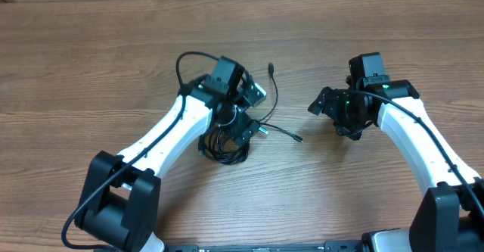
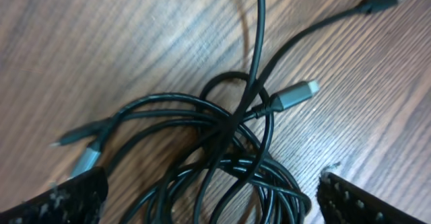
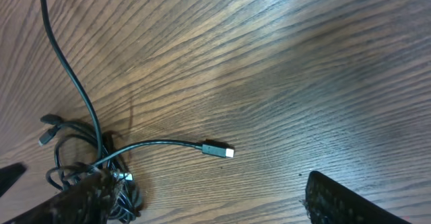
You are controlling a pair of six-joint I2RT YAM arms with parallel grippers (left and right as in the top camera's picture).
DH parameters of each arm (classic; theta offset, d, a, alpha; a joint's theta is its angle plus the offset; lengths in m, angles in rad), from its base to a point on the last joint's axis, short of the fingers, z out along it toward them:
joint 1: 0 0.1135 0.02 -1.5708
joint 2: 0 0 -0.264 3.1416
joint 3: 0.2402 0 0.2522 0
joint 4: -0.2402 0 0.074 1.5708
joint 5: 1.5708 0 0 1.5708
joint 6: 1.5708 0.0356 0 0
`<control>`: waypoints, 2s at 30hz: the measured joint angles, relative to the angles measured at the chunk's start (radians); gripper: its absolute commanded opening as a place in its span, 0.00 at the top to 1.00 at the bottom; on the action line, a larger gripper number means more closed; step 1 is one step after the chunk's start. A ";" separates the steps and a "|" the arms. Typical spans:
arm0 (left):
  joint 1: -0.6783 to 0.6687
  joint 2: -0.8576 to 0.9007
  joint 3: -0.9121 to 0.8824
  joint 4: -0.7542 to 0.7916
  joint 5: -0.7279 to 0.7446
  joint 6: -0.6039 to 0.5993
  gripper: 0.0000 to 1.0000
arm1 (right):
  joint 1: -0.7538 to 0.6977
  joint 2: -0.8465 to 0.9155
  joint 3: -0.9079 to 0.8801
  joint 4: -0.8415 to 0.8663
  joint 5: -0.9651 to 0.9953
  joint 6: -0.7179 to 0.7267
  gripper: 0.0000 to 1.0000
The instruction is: Untangle cables
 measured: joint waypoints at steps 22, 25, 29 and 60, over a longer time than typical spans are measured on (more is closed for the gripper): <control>-0.020 -0.023 -0.011 0.014 -0.024 -0.034 0.95 | 0.000 0.000 0.000 0.012 -0.006 -0.023 0.08; -0.007 -0.068 0.044 -0.010 -0.019 -0.074 0.90 | 0.000 0.000 0.000 0.012 -0.008 -0.026 0.07; 0.006 -0.122 0.079 -0.040 -0.016 -0.146 0.87 | 0.000 0.000 0.000 0.012 -0.008 -0.031 0.07; -0.172 0.108 0.056 -0.010 0.015 -0.614 0.46 | 0.000 0.000 0.000 0.016 -0.008 -0.052 0.07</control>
